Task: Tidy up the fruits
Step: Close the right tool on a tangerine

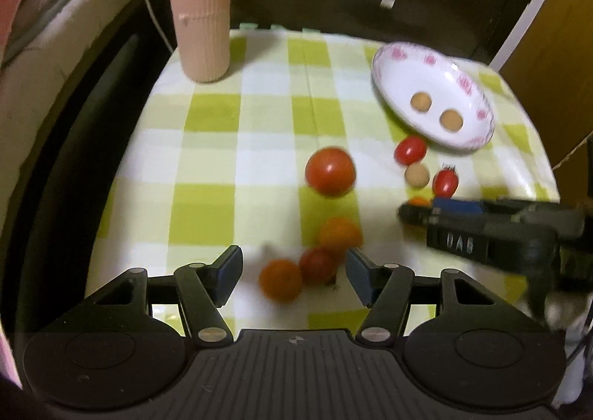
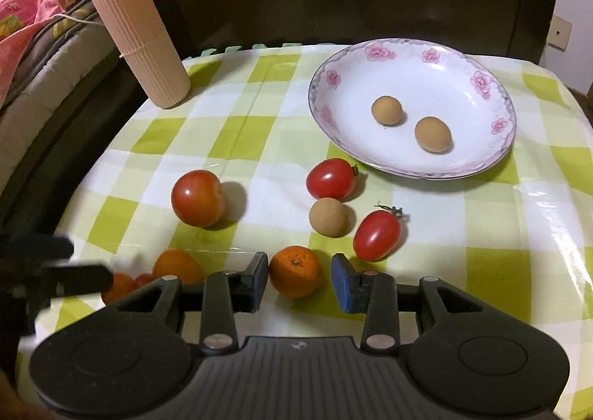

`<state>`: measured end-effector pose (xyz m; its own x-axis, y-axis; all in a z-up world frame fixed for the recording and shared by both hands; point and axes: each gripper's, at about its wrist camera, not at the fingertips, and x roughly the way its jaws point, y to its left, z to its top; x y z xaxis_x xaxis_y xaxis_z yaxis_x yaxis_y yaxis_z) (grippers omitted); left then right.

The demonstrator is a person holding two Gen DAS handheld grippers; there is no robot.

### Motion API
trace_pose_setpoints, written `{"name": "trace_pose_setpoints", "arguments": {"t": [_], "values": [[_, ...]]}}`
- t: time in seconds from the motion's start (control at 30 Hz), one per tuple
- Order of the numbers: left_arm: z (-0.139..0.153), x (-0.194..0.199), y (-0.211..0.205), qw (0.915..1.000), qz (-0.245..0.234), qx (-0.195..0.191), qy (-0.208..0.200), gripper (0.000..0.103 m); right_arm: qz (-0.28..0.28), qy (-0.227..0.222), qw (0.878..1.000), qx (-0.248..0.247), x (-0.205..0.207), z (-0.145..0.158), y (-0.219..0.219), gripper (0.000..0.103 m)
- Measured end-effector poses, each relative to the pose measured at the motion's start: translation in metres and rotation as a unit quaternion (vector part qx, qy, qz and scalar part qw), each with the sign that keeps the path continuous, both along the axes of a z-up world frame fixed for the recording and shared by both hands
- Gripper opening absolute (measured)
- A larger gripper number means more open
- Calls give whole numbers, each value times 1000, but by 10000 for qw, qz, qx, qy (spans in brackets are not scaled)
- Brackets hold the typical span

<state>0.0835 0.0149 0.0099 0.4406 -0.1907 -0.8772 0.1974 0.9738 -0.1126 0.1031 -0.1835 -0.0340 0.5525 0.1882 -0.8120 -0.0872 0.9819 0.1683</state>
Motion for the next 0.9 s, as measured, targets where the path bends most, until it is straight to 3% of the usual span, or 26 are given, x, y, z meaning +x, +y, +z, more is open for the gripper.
{"name": "trace_pose_setpoints", "arguments": {"t": [0.2,0.43,0.6,0.9], "values": [[-14,-1,-1,9993,-66,347,135,67,60,54,10000,-33,3,-7,4,36],[-27,-12,-14,9945,-574,870,-30,62,106,22,9999,21,3,-8,1,33],[-43,-5,-10,9942,-536,906,217,50,160,11,9999,3,0,-6,2,32],[-42,-6,-18,9944,-659,819,33,40,148,23,9998,100,-6,-3,-6,32]]}}
